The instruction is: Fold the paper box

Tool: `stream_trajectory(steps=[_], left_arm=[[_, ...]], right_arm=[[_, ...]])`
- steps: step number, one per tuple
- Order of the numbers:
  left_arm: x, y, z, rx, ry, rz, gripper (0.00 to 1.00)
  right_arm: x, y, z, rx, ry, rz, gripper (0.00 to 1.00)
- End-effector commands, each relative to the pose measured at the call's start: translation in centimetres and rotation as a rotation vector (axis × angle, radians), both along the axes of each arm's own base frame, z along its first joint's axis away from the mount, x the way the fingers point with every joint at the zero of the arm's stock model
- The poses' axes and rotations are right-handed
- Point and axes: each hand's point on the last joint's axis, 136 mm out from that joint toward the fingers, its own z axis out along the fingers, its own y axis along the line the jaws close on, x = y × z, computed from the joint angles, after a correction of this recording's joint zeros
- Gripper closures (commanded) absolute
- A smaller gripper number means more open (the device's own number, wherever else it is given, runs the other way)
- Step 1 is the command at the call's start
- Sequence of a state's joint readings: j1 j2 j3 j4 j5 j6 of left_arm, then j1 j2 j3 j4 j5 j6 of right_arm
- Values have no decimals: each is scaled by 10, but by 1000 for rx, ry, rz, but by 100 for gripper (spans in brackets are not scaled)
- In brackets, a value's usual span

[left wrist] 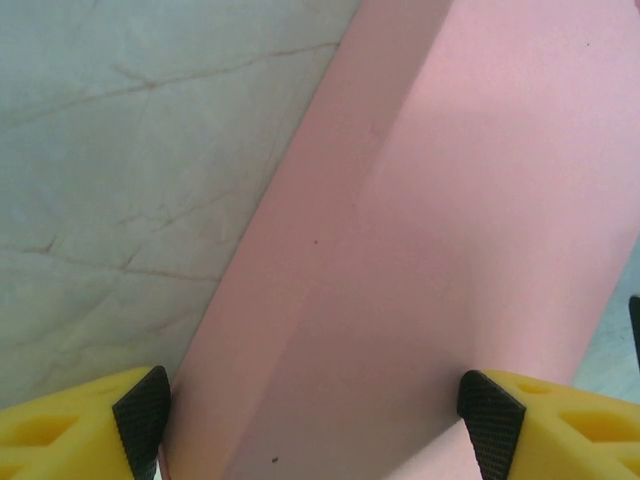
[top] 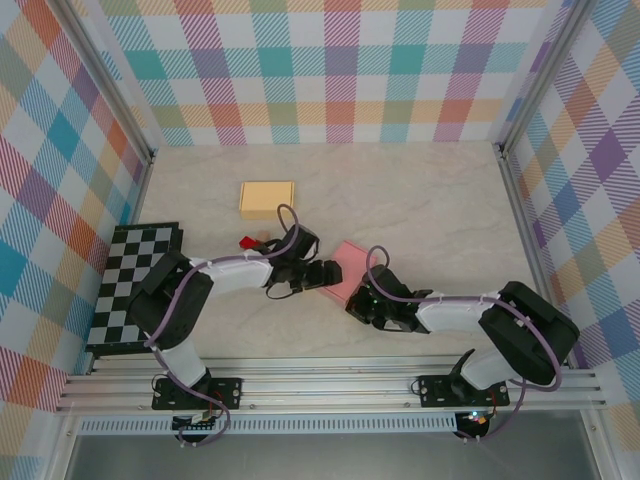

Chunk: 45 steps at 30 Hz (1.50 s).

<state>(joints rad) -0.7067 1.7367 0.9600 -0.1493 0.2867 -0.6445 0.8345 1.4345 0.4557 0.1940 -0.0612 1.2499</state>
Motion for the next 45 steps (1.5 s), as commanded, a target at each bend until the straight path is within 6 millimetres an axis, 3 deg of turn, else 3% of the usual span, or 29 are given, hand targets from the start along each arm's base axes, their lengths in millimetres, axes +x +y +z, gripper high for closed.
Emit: stream_trajectory(steps=[1,5,9,14,20,25,28,32,38,45], left_arm=[[-11,-9,1,30,23,-82,22],[14,12,6,39,19,-12,21],[33,40,21,95,-3,56,20],[43,74,56,153,-84,149,19],[30,107,99,177,-198,243,18],[10,127,126,105,-274,331,17],[-3,136,126,70,-287,391,18],[-17,130,117,-19,-275,437,18],[-27,90,96,-124,-217,450,17],[-32,43,80,-106,-199,400,18]], right_arm=[[17,23,44,109,-121,2,100],[2,-9,36,-21,-104,4,100],[-11,-48,39,-167,-131,1,88],[-15,-94,69,-334,-260,14,77],[-6,-123,119,-463,-446,43,69],[6,-120,149,-523,-546,106,62],[16,-102,159,-552,-617,232,51],[32,-76,167,-555,-658,409,38],[68,-53,159,-488,-581,563,28],[112,-47,118,-398,-427,675,27]])
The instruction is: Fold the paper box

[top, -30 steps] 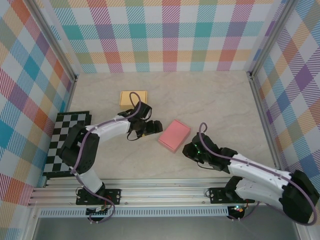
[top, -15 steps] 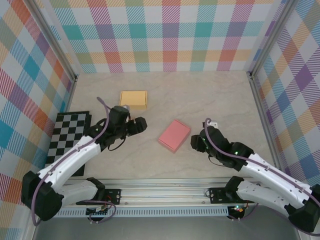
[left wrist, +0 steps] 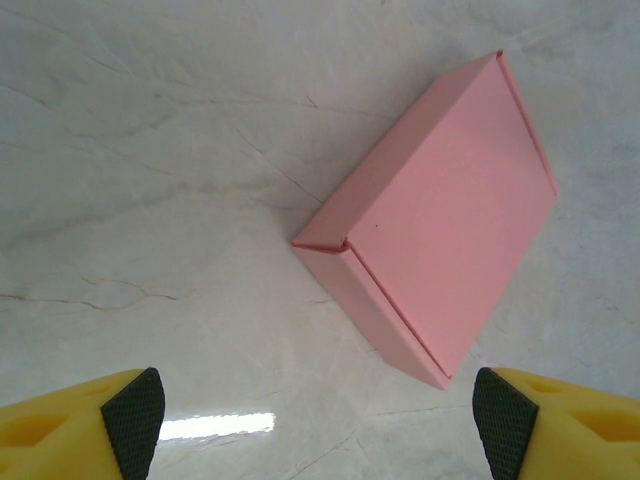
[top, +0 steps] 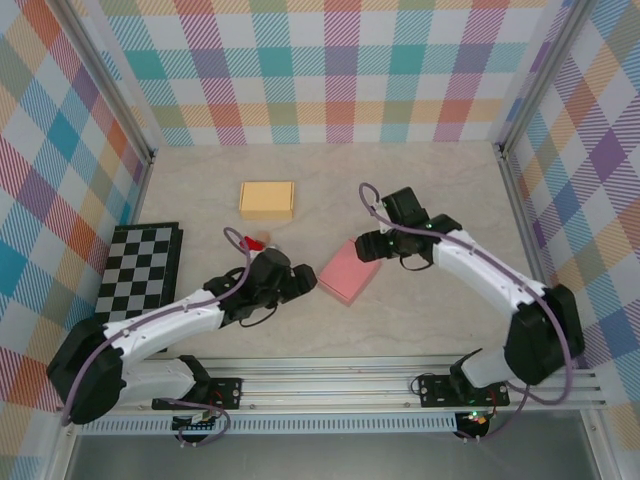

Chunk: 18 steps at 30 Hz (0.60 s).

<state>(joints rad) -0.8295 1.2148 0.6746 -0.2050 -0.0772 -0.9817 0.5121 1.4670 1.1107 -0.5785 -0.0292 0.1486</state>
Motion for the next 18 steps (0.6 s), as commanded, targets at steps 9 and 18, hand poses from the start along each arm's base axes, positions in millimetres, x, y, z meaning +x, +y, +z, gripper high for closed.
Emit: stream_trajectory(steps=[9,18], left_arm=[[3,-64,-27,-67,63,-8,23],[11,-75,-39,-51,73,-8,27]], right_arm=[[31,7,-40,28,165,160,33],[41,1,-75,-4,230,158,33]])
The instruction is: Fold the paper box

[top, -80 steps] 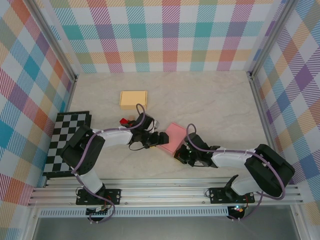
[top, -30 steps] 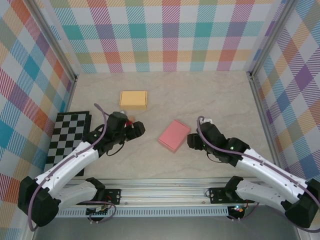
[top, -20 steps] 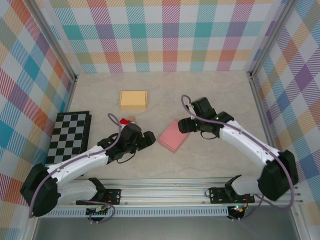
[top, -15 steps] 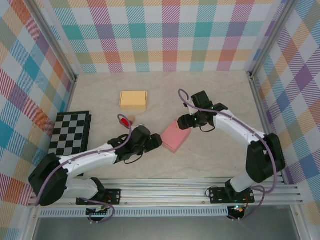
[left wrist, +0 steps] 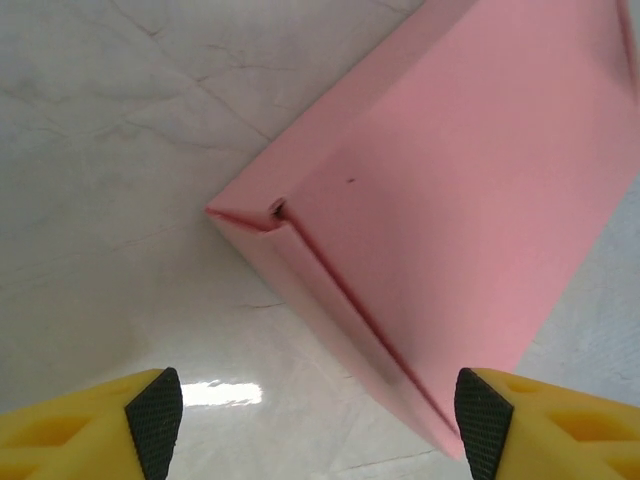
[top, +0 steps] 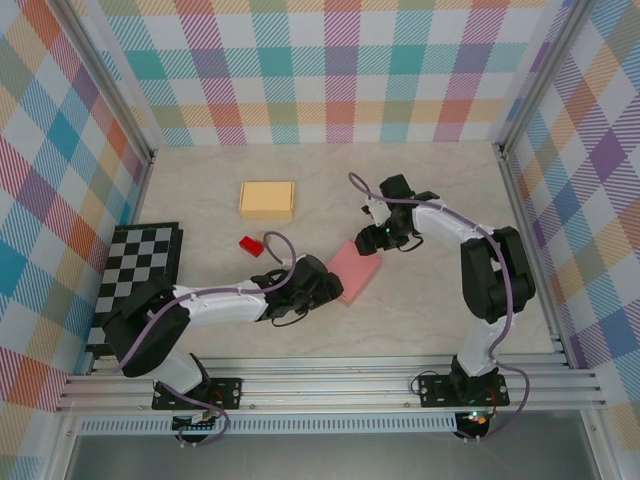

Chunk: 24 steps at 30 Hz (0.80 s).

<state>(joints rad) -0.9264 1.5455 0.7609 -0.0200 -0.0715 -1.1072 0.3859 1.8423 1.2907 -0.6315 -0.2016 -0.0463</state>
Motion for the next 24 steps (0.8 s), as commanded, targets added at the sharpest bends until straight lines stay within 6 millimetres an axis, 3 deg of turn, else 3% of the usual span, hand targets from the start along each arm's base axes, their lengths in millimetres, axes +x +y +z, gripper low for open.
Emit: stream_trajectory(steps=[1,16,24], left_arm=[[7,-14,8,-32,-20,0,27],[16,-22,-8,6,-15,-4,37],[24,-19,-21,13,6,10,44]], right_arm=[[0,4,-1,23,20,39,34],[-13,9,-16,73,74,28,37],[-31,6,-16,115,106,-48,43]])
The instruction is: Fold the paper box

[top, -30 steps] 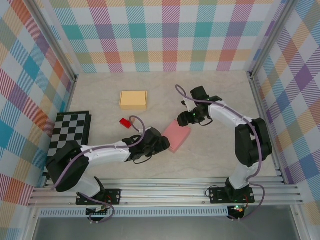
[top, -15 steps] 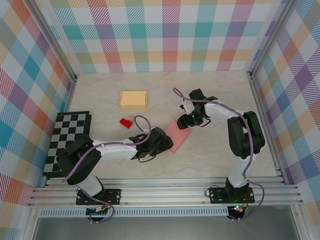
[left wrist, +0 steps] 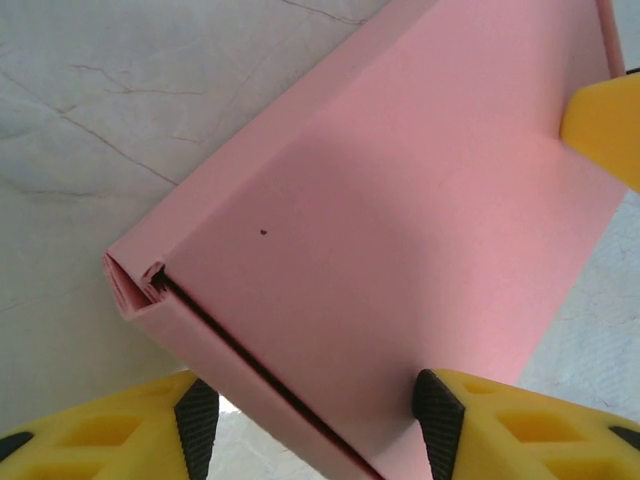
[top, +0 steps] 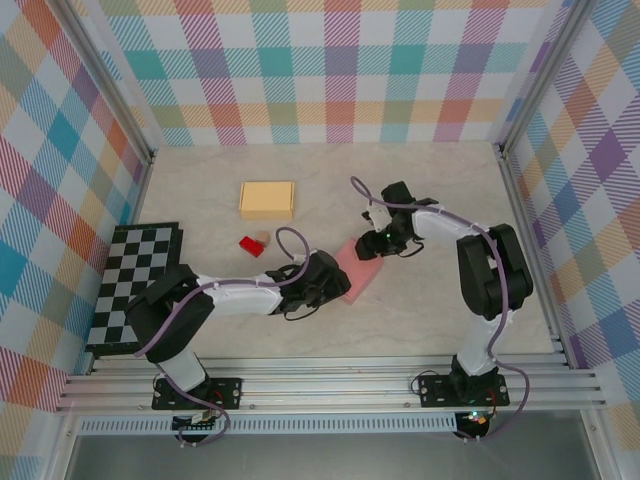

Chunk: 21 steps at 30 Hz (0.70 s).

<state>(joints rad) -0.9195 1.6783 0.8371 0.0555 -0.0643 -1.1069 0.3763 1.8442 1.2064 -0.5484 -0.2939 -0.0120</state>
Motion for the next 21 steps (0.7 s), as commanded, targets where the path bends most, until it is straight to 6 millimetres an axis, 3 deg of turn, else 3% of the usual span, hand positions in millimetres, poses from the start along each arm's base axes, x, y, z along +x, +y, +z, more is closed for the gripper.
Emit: stream_trajectory(steps=[1,9,16,21], left_arm=[[6,6,-11,33,15,13,44],[38,0,-3,23,-10,2,45],[81,-13,-6,23,-20,-56,45],[109,-19,-14,8,-7,-82,45]], right_arm=[[-21,-2,0,33,58,-47,43],[-22,-7,10,90,61,-264,45],[3,-23,20,60,14,-473,46],[26,-23,21,62,-4,-526,46]])
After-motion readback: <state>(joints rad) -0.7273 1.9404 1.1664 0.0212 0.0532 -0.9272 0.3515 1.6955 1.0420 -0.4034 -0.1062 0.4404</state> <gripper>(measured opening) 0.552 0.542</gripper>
